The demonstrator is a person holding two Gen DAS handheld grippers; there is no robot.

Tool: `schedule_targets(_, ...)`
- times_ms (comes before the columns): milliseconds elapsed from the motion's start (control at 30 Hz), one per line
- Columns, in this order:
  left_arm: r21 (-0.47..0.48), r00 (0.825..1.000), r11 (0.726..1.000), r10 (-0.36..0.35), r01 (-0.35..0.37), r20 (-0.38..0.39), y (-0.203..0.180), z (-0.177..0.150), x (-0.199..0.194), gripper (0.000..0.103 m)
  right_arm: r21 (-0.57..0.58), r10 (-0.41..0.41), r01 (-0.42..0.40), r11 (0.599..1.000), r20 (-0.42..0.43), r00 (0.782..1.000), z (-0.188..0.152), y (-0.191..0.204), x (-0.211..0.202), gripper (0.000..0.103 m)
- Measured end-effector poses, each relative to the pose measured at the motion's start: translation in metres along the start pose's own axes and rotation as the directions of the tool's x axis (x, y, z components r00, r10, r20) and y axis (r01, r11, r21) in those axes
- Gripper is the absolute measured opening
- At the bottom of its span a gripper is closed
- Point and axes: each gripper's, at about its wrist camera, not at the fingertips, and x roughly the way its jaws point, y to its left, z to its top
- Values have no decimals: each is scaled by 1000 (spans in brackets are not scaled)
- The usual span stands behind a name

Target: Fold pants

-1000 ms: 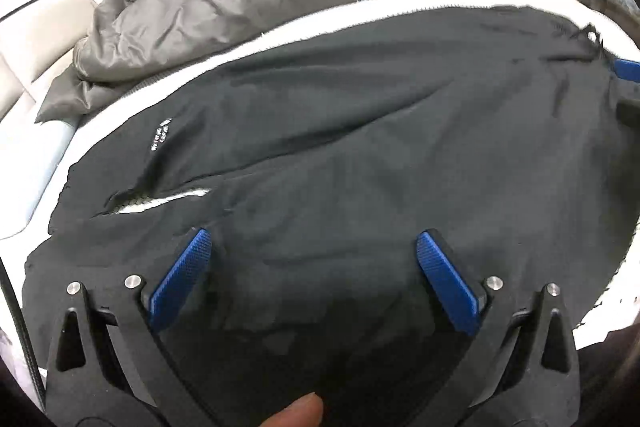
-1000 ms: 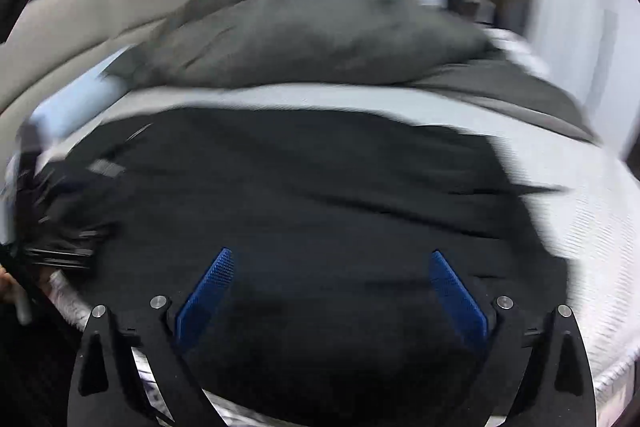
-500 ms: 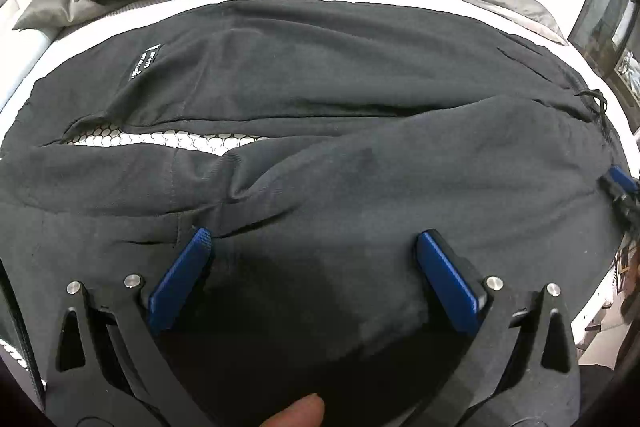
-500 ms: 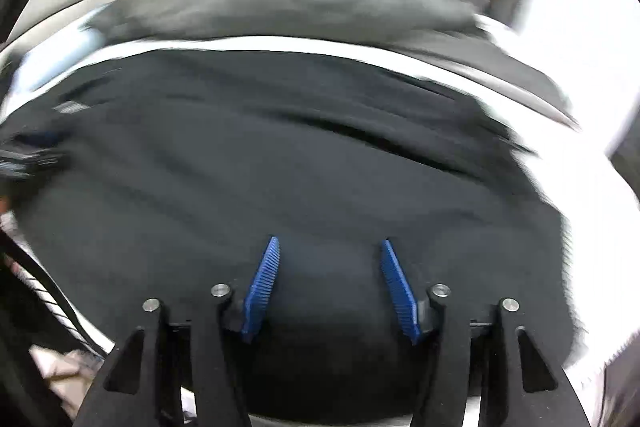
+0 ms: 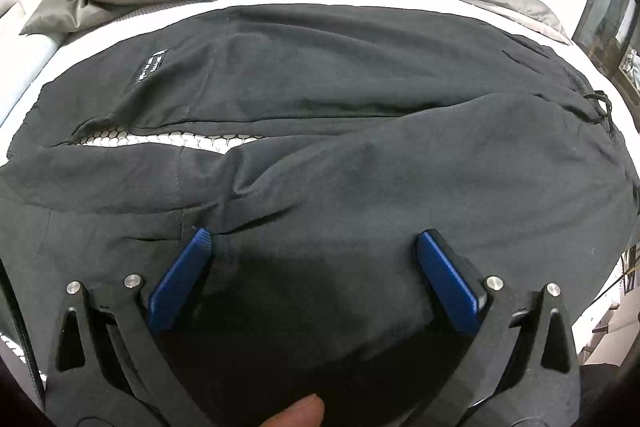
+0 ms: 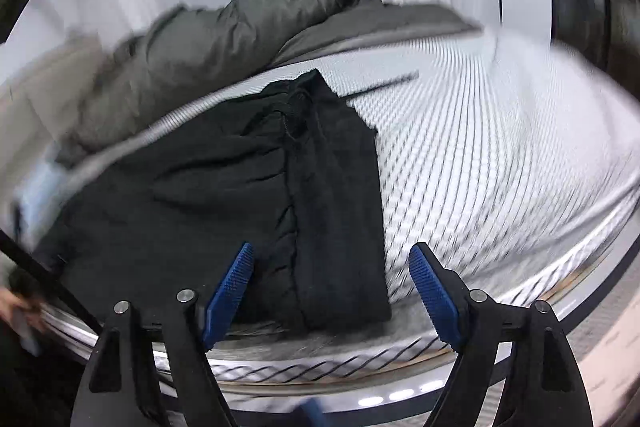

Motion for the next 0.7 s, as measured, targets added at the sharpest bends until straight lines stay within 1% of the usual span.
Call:
schedule_targets(33, 3, 1000, 1000, 3, -3, 0, -1, -1, 0, 103, 20, 23, -23, 1000, -13, 1000, 5, -2, 3, 67)
schedule_targets(67, 6, 1000, 1000, 5, -5, 0, -1, -1, 0, 103, 38, 44, -43, 998, -38, 998, 6, -4, 11, 66)
schedule_targets(100, 3, 1000, 1000, 3, -3, -1, 0, -1, -1, 103, 43, 34, -32, 999, -47, 998, 0, -2, 10, 63)
schedule_targets(133, -1, 1000, 1000, 0, 0, -1, 0, 0, -1, 103, 44, 17, -14, 999, -61, 998, 1, -2, 15, 56)
schedule_targets(167, -3, 1000, 1000, -1, 1, -1, 1, 0, -1, 103, 30, -2, 5, 1000, -74, 997, 3, 3, 17, 54)
schedule_targets(200, 1, 1000, 1000, 0, 0, -1, 0, -1, -1, 103, 15, -9, 10, 1000, -68, 998, 4, 6, 14, 51)
schedule_targets(233, 3, 1000, 1000, 0, 0, -2, 0, 0, -2, 103, -18, -13, 12, 1000, -55, 998, 8, 14, 13, 41)
schedule_targets(267, 5, 1000, 1000, -2, 2, -2, 0, 0, -2, 103, -67, -27, 25, 997, -30, 999, 11, 22, 5, 38)
schedule_targets(300, 2, 1000, 1000, -5, 5, -3, 2, 0, -3, 103, -96, -46, 44, 994, -12, 999, 9, 27, -1, 30)
schedule_targets(333, 0, 1000, 1000, -8, 8, -4, 3, 1, -3, 103, -130, -75, 74, 989, -1, 997, 8, 28, -8, 21)
schedule_targets(367, 2, 1000, 1000, -8, 8, -5, 3, 1, -3, 103, -170, -106, 104, 980, -1, 994, 7, 28, -9, 21)
schedule_targets(400, 5, 1000, 1000, -8, 8, -4, 2, 1, -3, 103, -186, -119, 114, 976, -12, 993, 3, 24, -12, 21)
schedule_targets(467, 11, 1000, 1000, -13, 13, -4, 3, 1, -5, 103, -188, -161, 144, 972, -77, 984, -6, 10, 8, 21)
schedule_targets(500, 10, 1000, 1000, -11, 11, -2, 3, 1, -5, 103, -179, -164, 146, 973, -88, 983, -8, 6, 11, 23)
schedule_targets(533, 9, 1000, 1000, -8, 8, 0, 4, 1, -5, 103, -175, -171, 155, 972, -79, 982, -9, 7, 14, 24)
schedule_targets(567, 10, 1000, 1000, -5, 5, 3, 3, 0, -6, 103, -174, -188, 179, 968, -37, 981, -7, 16, 8, 25)
schedule_targets(600, 16, 1000, 1000, -3, 3, 11, 2, -1, -8, 103, -181, -197, 194, 964, 0, 980, -6, 23, 1, 30)
schedule_targets(633, 22, 1000, 1000, -3, 2, 22, 2, -1, -11, 102, -189, -196, 200, 961, 39, 980, -5, 33, -7, 45)
schedule_targets(667, 26, 999, 1000, -8, 7, 41, 2, -2, -16, 102, -205, -178, 194, 959, 93, 980, -2, 50, -16, 56)
schedule_targets(700, 28, 999, 1000, -16, 14, 52, 0, -1, -18, 102, -221, -162, 185, 957, 118, 980, -1, 63, -21, 77)
